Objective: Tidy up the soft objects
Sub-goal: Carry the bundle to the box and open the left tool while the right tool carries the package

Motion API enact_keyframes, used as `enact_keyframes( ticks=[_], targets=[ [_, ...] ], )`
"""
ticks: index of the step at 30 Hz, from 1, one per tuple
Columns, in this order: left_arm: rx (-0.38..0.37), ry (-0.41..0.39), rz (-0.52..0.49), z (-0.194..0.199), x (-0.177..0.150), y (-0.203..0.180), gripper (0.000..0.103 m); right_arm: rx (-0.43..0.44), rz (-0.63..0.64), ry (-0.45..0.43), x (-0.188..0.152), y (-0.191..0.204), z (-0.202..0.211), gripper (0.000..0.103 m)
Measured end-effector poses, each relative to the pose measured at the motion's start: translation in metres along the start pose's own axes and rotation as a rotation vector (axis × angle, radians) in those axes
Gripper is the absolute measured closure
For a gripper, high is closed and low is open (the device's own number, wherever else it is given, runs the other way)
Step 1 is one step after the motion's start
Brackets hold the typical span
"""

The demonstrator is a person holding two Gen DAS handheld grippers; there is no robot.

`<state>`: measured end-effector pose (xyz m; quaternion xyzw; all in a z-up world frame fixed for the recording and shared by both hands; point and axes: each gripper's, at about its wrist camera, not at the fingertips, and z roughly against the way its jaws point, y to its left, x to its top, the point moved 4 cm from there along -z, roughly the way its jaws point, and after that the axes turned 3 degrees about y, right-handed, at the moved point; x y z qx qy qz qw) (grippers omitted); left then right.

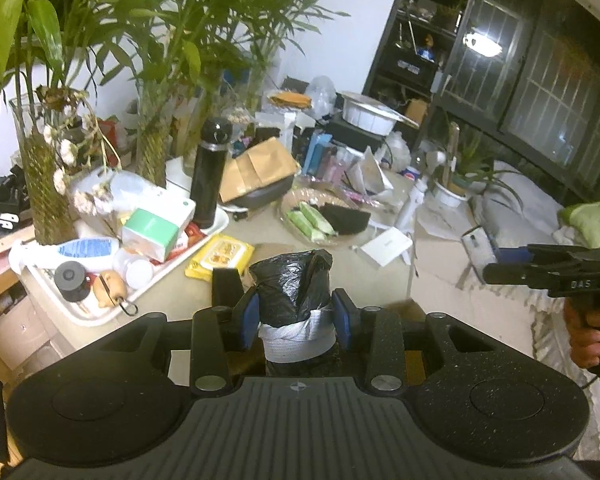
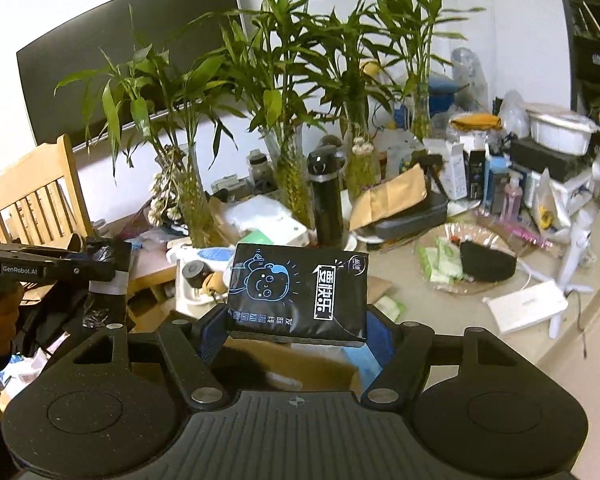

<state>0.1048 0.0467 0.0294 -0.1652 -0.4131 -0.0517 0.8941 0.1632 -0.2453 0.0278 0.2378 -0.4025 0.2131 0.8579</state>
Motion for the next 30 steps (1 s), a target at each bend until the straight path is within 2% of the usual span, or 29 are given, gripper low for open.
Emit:
enact_keyframes(
  ticks=[11,24,25,26,28,30],
  targets=[
    [-0.072,0.059,0.011,-0.01,-0.014,-0.013,0.066,0.008,-0.002,0.041,-0.018,0.004,-0.008,0.03],
    [-0.194,0.19,-0.023,-0.054,-0.028,-0.057,0.064,0.008,-0.014,0.055,-0.021,0.0,-0.008,0.03],
    [-0.196,0.195,-0.024,-0.057,-0.029,-0.059,0.061,0.007,-0.017,0.058,-0.022,0.0,-0.009,0.03],
    [-0.19,0.194,-0.022,-0.059,-0.03,-0.059,0.05,0.007,-0.018,0.06,-0.023,0.0,-0.009,0.03],
    [-0.149,0.162,-0.021,-0.056,-0.031,-0.055,0.036,0.005,-0.019,0.062,-0.025,-0.001,-0.008,0.03],
    [-0.1,0.125,-0.046,-0.05,-0.031,-0.052,0.036,0.002,-0.017,0.064,-0.028,-0.001,-0.006,0.03]
  ],
)
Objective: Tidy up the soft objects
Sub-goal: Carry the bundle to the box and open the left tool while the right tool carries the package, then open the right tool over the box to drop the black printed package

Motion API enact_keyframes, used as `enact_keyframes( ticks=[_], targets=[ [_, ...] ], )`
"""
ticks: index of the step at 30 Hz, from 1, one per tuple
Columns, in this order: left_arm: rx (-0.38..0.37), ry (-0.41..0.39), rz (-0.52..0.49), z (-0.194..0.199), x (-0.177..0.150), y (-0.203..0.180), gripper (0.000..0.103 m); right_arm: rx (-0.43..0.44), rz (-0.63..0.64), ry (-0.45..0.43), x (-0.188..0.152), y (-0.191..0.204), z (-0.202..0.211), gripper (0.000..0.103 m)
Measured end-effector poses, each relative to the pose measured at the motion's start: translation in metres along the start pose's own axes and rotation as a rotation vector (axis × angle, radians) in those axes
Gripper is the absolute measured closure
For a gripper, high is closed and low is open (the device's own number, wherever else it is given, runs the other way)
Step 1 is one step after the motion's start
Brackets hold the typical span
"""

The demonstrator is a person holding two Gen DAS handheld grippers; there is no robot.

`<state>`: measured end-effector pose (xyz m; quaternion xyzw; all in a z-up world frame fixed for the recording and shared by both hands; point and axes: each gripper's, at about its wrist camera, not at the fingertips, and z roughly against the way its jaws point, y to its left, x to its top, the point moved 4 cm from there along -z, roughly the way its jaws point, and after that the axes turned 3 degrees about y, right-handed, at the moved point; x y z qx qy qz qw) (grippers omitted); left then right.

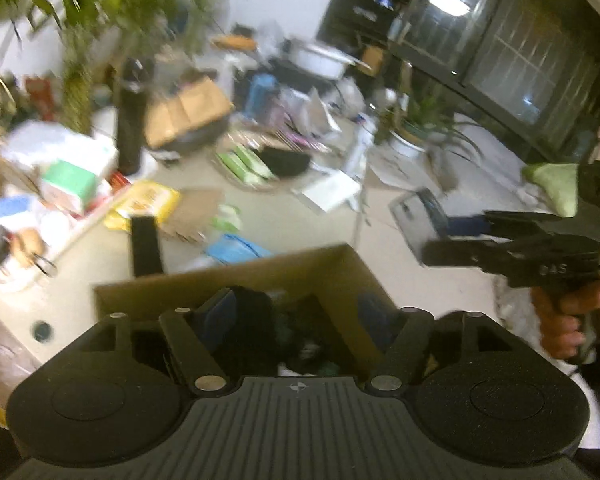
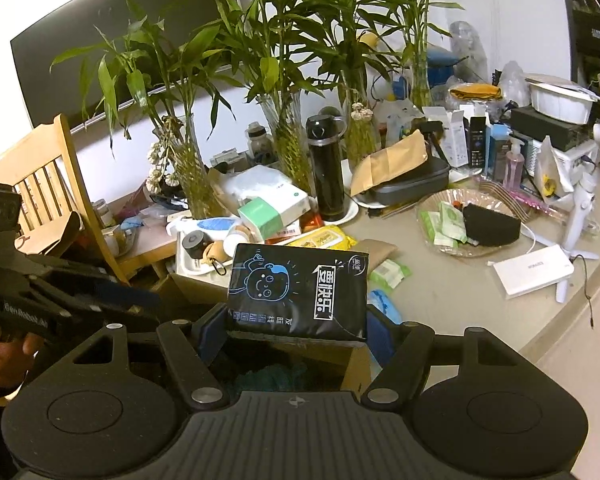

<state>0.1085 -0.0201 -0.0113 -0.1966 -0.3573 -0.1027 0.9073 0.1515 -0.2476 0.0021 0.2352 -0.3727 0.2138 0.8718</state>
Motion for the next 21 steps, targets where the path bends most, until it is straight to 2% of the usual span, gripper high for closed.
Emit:
enact_keyframes(
  ticks=[6,10,21],
  targets=[
    [0.14,-0.041,-0.062,0.019,-0.006,0.01,0.036,-0.002,0.004,0.023,-0.009,-0.001,0.0,0.03],
    [0.201,-0.043,-0.071,0.027,-0.01,0.017,0.036,0.007,0.002,0.037,-0.014,0.0,-0.004,0.03],
    [0.248,-0.032,-0.017,0.039,-0.022,0.042,0.036,0.035,0.028,0.067,-0.013,0.015,-0.021,0.03]
  ],
)
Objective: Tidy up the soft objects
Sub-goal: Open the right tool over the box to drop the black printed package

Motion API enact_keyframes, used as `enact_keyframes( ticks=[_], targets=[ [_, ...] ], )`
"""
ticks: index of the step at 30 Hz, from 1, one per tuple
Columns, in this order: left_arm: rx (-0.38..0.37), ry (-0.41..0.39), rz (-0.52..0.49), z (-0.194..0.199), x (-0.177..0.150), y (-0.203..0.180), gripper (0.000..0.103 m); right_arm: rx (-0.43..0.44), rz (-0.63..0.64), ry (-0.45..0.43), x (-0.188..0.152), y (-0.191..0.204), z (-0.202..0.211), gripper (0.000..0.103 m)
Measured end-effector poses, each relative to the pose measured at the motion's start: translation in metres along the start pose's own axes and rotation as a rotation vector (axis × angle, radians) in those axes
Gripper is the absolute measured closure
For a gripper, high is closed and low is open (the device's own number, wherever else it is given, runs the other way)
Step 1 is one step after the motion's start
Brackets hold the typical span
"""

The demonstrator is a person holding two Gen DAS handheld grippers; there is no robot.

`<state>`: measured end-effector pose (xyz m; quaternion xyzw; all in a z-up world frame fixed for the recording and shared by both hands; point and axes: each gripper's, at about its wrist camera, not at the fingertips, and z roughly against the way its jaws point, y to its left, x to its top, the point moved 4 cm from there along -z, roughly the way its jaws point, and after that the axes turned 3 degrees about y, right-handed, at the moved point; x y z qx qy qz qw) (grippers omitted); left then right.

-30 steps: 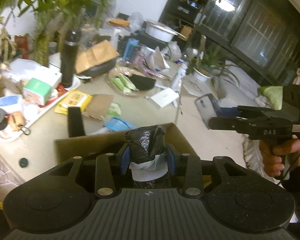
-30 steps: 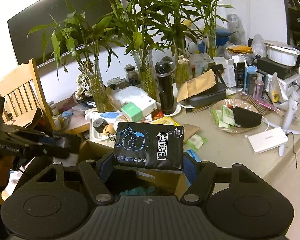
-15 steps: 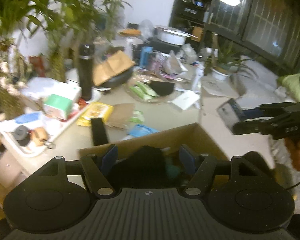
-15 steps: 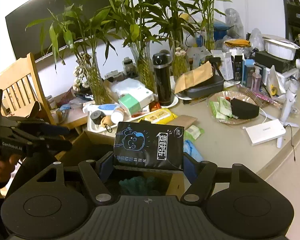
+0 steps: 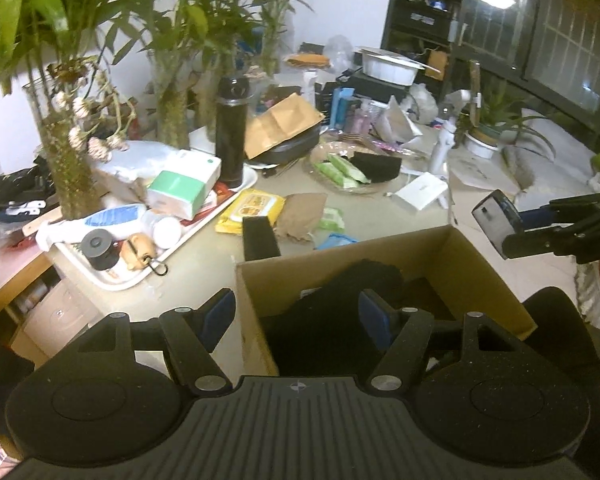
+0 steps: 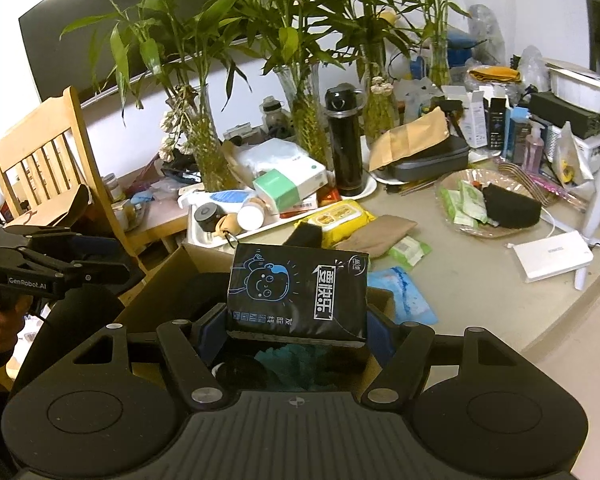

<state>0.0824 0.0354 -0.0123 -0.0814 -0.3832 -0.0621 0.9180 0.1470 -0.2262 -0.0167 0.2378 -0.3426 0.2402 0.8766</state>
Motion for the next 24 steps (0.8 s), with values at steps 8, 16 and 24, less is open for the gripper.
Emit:
enact_keyframes(
  ticks=[8,16,24],
  targets=[
    [0.008,0.01,0.021,0.0,-0.005,0.008,0.036,0.016,0.017,-0.005,0.009,0.01,-0.006,0.03],
    [0.025,0.017,0.03,0.0,-0.006,0.012,0.036,0.029,0.029,0.04,0.011,0.017,-0.033,0.005],
    [0.054,0.047,0.023,-0.004,-0.01,0.019,0.036,-0.012,0.052,0.065,0.002,0.017,-0.037,0.0]
  ],
)
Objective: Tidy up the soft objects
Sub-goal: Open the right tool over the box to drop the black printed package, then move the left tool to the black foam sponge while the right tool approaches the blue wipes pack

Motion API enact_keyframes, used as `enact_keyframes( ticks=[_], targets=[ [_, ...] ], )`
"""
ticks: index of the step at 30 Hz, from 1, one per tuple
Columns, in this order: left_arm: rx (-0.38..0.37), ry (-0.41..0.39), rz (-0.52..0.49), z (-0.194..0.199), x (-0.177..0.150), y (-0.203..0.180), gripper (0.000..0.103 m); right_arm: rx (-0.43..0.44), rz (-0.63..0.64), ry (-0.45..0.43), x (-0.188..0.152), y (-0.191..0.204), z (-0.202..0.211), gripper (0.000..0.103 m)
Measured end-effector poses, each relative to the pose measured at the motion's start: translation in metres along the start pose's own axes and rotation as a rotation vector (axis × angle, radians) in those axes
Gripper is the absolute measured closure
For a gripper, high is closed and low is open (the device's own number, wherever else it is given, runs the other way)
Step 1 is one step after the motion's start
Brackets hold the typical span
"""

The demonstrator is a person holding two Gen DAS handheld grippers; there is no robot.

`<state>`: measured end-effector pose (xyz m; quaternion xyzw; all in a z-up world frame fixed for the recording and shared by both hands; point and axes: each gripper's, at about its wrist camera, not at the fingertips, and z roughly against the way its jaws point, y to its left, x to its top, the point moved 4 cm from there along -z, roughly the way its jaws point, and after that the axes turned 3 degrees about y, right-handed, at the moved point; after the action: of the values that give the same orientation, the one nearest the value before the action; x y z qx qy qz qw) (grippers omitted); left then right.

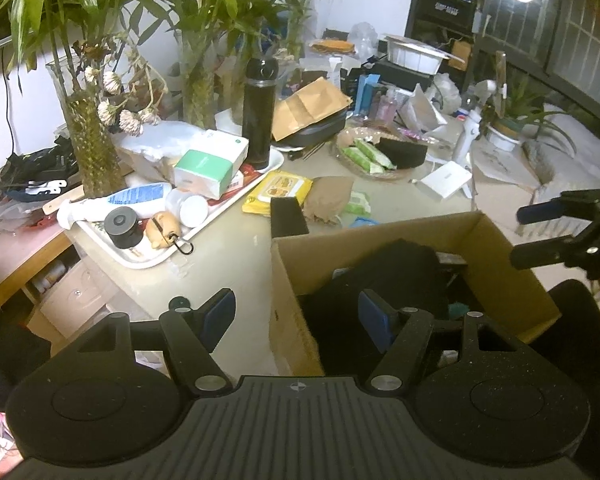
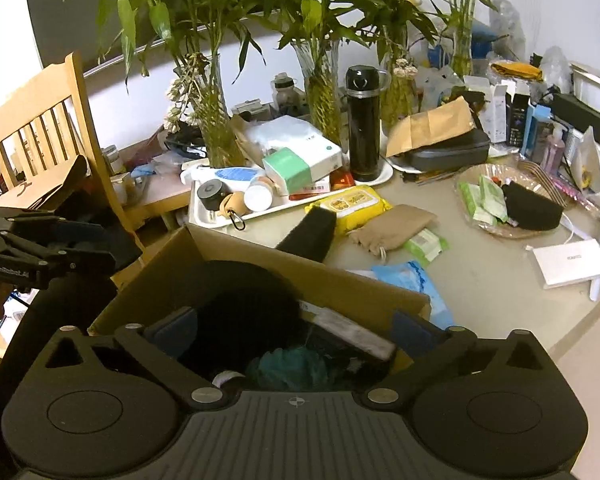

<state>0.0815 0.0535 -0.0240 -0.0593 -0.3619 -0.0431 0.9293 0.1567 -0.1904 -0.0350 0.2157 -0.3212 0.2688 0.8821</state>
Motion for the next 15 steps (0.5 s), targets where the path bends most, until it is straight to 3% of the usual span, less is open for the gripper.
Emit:
enact_keyframes(
  ticks=[15],
  targets=[
    [-0.001,0.009,-0.004,-0.004,0.004,0.001,0.036,-0.052,-0.077,0.012,-0.013,-0.023,0.014,0.0]
  ],
)
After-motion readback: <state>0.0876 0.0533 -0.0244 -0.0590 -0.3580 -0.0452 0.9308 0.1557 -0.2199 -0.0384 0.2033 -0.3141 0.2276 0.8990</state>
